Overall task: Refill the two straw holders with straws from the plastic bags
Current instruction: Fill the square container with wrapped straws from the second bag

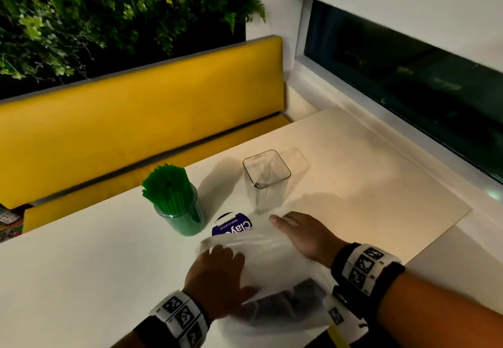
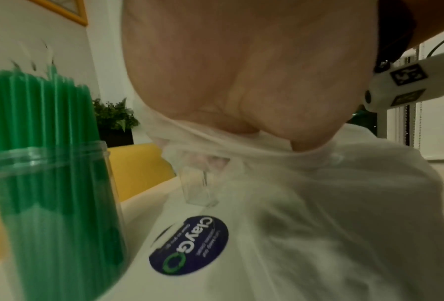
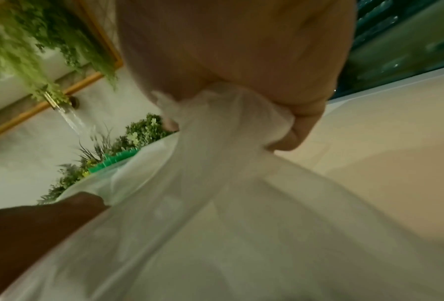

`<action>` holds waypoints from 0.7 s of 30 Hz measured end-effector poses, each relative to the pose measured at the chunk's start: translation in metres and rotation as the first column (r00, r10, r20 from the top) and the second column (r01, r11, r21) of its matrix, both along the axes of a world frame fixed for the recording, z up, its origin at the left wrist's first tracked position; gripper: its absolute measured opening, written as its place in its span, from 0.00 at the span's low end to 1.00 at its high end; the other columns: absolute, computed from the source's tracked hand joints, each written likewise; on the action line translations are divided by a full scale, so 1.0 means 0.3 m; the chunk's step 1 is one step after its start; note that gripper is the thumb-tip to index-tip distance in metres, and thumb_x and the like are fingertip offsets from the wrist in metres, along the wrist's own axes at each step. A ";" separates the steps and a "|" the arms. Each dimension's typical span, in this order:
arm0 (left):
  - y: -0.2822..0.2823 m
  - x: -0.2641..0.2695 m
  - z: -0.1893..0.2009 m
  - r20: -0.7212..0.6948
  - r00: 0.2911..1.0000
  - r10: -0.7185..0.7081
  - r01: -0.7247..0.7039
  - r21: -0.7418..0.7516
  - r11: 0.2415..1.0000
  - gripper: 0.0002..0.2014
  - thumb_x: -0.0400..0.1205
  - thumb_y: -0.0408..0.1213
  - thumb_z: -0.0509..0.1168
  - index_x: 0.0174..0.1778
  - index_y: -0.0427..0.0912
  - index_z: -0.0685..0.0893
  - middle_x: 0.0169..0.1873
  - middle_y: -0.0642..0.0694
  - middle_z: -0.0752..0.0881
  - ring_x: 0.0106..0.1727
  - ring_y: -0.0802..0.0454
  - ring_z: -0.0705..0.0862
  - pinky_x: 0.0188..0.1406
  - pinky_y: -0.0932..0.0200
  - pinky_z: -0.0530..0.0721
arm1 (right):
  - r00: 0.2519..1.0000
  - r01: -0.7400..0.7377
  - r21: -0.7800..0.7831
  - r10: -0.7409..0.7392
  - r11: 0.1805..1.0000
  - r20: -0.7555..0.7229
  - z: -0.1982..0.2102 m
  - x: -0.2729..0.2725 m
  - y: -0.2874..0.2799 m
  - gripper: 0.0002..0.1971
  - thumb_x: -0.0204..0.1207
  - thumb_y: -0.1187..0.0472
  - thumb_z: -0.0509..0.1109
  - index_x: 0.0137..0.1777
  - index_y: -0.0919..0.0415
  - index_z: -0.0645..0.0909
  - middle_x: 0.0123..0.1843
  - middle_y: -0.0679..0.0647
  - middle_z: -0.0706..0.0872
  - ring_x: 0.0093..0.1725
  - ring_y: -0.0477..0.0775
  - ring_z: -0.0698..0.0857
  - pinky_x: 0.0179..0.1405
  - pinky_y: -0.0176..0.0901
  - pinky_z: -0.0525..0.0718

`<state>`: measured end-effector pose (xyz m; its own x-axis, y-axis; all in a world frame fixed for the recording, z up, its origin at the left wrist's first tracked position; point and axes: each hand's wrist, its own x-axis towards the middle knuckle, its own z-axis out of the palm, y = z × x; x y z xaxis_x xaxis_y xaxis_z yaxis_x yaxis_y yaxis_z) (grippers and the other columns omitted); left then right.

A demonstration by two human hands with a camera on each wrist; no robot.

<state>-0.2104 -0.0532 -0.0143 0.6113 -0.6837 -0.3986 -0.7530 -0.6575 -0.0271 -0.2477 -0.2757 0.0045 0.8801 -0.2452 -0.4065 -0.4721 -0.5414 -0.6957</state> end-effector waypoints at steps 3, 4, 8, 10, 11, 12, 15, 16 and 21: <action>-0.006 0.050 0.054 0.099 0.995 0.004 0.012 -0.162 0.987 0.32 0.79 0.68 0.55 0.71 0.49 0.75 0.59 0.46 0.84 0.59 0.41 0.85 0.59 0.41 0.83 | 0.998 -0.065 -0.061 0.065 0.996 0.006 0.033 -0.001 -0.018 0.40 0.66 0.20 0.61 0.42 0.63 0.83 0.42 0.60 0.88 0.44 0.55 0.86 0.50 0.54 0.81; -0.002 0.051 0.072 0.081 0.997 -0.007 0.023 -0.189 0.982 0.28 0.79 0.63 0.57 0.66 0.49 0.81 0.51 0.46 0.87 0.48 0.42 0.89 0.45 0.42 0.88 | 0.998 -0.052 -0.062 0.054 0.997 0.031 0.037 -0.003 -0.030 0.40 0.63 0.20 0.65 0.38 0.64 0.82 0.36 0.60 0.86 0.38 0.52 0.85 0.43 0.53 0.80; 0.081 0.001 -0.042 0.097 0.983 -0.158 0.168 -0.113 0.979 0.24 0.70 0.59 0.68 0.58 0.52 0.88 0.46 0.48 0.87 0.39 0.45 0.89 0.32 0.48 0.90 | 0.998 -0.052 0.053 0.050 0.997 0.042 0.020 -0.013 -0.035 0.22 0.68 0.31 0.73 0.27 0.49 0.81 0.23 0.42 0.81 0.25 0.38 0.77 0.34 0.41 0.73; 0.090 -0.018 -0.084 0.017 0.980 -0.196 0.195 0.047 0.980 0.36 0.59 0.66 0.75 0.61 0.51 0.89 0.50 0.46 0.90 0.45 0.45 0.91 0.42 0.45 0.92 | 0.988 -0.121 0.170 0.135 0.978 -0.073 0.008 -0.018 -0.014 0.12 0.68 0.39 0.78 0.33 0.44 0.83 0.29 0.37 0.87 0.30 0.33 0.83 0.37 0.31 0.77; 0.082 -0.019 -0.079 0.005 0.979 -0.202 0.201 0.075 0.977 0.40 0.58 0.68 0.75 0.64 0.50 0.87 0.53 0.45 0.90 0.48 0.44 0.91 0.48 0.42 0.91 | 0.981 -0.136 0.208 0.161 0.969 -0.108 -0.001 -0.017 -0.008 0.10 0.67 0.42 0.80 0.38 0.45 0.84 0.33 0.38 0.89 0.34 0.34 0.84 0.38 0.29 0.79; 0.062 -0.019 -0.059 -0.031 0.983 -0.181 0.183 0.075 0.980 0.40 0.64 0.68 0.72 0.69 0.49 0.84 0.57 0.43 0.89 0.53 0.41 0.89 0.56 0.37 0.87 | 0.982 -0.142 0.205 0.165 0.968 -0.097 -0.032 -0.012 -0.010 0.11 0.65 0.45 0.82 0.42 0.45 0.85 0.37 0.40 0.90 0.37 0.36 0.86 0.39 0.31 0.82; -0.044 -0.035 0.009 -0.024 0.989 -0.146 0.146 -0.005 0.989 0.21 0.80 0.53 0.56 0.57 0.47 0.88 0.46 0.43 0.90 0.46 0.41 0.90 0.54 0.38 0.86 | 0.999 -0.033 0.129 0.032 0.991 0.011 -0.084 0.008 -0.016 0.10 0.68 0.50 0.77 0.47 0.46 0.82 0.42 0.47 0.90 0.41 0.48 0.88 0.47 0.51 0.87; -0.070 -0.043 0.004 -0.049 0.990 -0.136 0.131 -0.092 0.987 0.19 0.80 0.50 0.53 0.49 0.50 0.89 0.41 0.47 0.90 0.40 0.45 0.91 0.46 0.43 0.89 | 0.999 0.001 0.125 -0.005 0.992 0.033 -0.094 0.012 -0.013 0.10 0.71 0.48 0.75 0.49 0.45 0.80 0.44 0.47 0.89 0.44 0.50 0.88 0.48 0.52 0.87; -0.171 0.015 -0.057 -0.453 0.884 0.119 -0.371 -0.522 0.768 0.16 0.86 0.48 0.54 0.61 0.55 0.85 0.61 0.53 0.87 0.64 0.52 0.83 0.73 0.48 0.77 | 0.993 -0.052 0.110 0.040 0.993 0.112 -0.081 0.023 0.033 0.22 0.74 0.33 0.66 0.63 0.41 0.75 0.59 0.38 0.85 0.59 0.38 0.83 0.62 0.43 0.81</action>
<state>-0.2059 -0.1045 -0.0313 0.6797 -0.7034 -0.2080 -0.4294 -0.6114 0.6647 -0.2408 -0.2658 -0.0200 0.9301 -0.1615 -0.3298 -0.3662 -0.4762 -0.7995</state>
